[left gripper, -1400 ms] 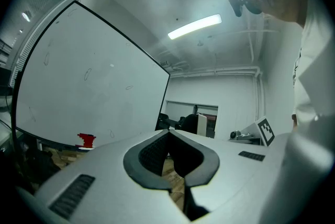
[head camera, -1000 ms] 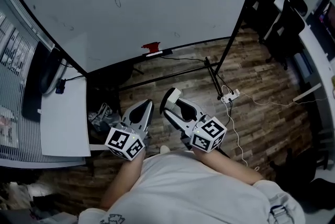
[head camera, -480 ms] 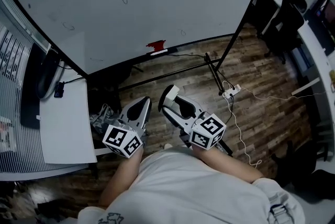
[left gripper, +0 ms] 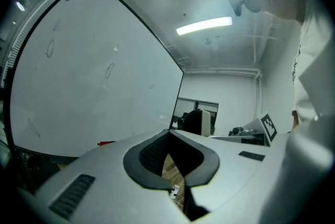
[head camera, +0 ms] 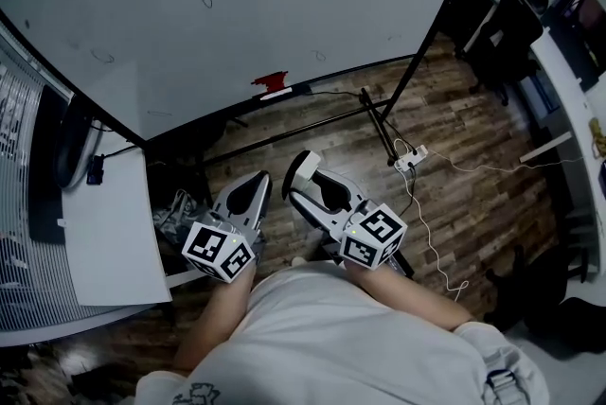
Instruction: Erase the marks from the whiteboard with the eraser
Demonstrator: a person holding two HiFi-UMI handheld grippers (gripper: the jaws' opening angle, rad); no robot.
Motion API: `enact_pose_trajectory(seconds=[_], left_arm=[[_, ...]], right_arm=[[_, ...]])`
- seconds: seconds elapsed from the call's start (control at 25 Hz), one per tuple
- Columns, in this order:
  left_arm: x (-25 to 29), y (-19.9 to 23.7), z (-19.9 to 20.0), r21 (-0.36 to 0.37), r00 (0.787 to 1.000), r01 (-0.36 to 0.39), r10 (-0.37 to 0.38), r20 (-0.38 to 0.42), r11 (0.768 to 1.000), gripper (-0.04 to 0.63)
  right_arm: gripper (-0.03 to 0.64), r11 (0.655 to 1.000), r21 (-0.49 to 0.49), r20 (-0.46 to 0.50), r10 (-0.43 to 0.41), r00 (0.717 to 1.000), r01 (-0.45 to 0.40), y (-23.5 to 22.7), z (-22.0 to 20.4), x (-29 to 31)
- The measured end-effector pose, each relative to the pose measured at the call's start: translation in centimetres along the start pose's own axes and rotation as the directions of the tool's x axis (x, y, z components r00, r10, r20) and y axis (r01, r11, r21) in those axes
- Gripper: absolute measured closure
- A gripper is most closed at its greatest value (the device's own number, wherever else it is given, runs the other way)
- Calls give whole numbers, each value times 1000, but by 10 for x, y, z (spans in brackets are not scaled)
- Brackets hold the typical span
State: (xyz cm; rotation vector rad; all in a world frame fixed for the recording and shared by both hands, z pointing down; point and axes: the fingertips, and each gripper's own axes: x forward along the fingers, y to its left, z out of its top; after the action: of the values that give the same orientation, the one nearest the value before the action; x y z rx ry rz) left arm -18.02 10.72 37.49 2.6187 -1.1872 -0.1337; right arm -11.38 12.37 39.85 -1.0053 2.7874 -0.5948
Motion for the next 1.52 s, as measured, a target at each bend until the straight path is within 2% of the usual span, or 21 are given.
enact_pose_trajectory(seconds=[0.52, 0.96, 1.28, 1.52], left_arm=[[54, 32, 2, -6, 998, -56, 56, -14, 998, 589], [143, 44, 8, -6, 995, -95, 95, -23, 995, 589], [211, 37, 16, 9, 994, -103, 103, 19, 995, 589], [245, 23, 4, 13, 996, -86, 86, -2, 996, 589]], right_arm=[[379, 998, 49, -6, 29, 1000, -29, -60, 18, 32], [379, 994, 79, -23, 75, 997, -73, -139, 54, 44], [379, 991, 110, -10, 74, 997, -72, -208, 79, 28], [379, 977, 209, 17, 37, 999, -40, -251, 89, 11]])
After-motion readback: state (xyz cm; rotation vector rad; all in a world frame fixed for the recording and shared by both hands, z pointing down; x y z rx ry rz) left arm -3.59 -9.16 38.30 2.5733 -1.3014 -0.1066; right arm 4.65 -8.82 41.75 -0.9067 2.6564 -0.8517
